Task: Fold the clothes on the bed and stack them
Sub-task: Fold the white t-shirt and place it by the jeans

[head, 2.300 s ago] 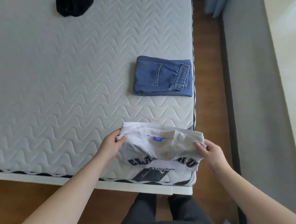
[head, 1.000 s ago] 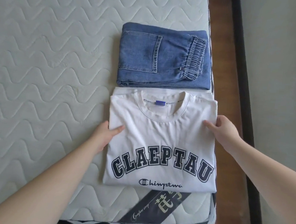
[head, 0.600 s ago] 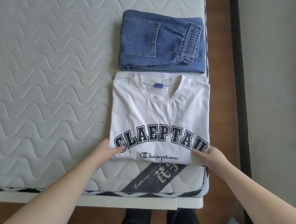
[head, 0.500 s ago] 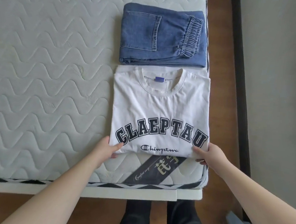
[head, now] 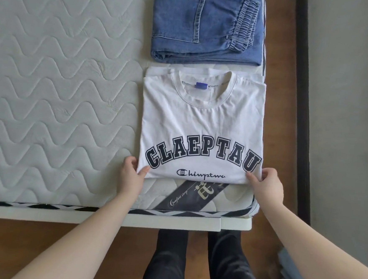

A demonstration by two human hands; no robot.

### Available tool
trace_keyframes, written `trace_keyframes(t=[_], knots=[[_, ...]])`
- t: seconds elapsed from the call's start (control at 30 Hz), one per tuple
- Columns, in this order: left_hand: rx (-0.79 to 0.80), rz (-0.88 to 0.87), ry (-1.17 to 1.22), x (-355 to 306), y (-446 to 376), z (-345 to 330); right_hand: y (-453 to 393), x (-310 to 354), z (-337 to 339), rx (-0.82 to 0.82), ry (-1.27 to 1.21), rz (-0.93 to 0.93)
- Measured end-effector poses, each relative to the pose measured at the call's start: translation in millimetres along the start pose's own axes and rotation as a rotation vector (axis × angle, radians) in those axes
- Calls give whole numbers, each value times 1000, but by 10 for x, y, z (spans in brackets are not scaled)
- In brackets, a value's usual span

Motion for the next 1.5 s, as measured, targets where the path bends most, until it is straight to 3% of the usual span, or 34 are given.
trace_keyframes(t=[0.1, 0.17, 0.23, 0.33, 0.5, 0.6, 0.77, 0.93, 1.2, 1.37, 1.5], knots=[[-265, -394, -210, -505, 184, 163, 191, 302, 133, -254, 157, 231], [-192, -650, -293, -858, 352, -91, 393, 645, -60, -221, 195, 481], [-44, -749, -353, -1090, 482, -467, 554, 950, -392, -125, 266, 665], [49, -743, -429, -1257, 539, -916, 626, 1193, -877, -1, 386, 768], [50, -767, -595, -1118, 387, -1210, 431, 1145, -1095, 1, 559, 871], [54, -836, -606, -983, 347, -1113, 277, 1007, -950, -17, 607, 930], [37, -780, -638, -664, 105, -692, 8, 783, -570, -15, 553, 825], [66, -868, -591, -773, 29, -531, 22, 902, -453, -23, 499, 820], [-15, -666, -620, -1648, -902, -780, -468, 1855, -725, -67, 469, 809], [-64, -678, -614, -1852, -1248, -739, -1001, 1979, -482, -162, 458, 755], [-87, -499, -505, -1809, -1520, -617, -1259, 2044, -356, -175, 463, 722]])
Point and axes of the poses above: each hand's wrist, its own y-axis away from the middle knuckle, its own z-axis out of the back of the hand, x = y × z, the point moved 9 cm from there along -y, towards the middle knuckle, and after that the axes turned 6 degrees about -x, right-handed, at the moved point
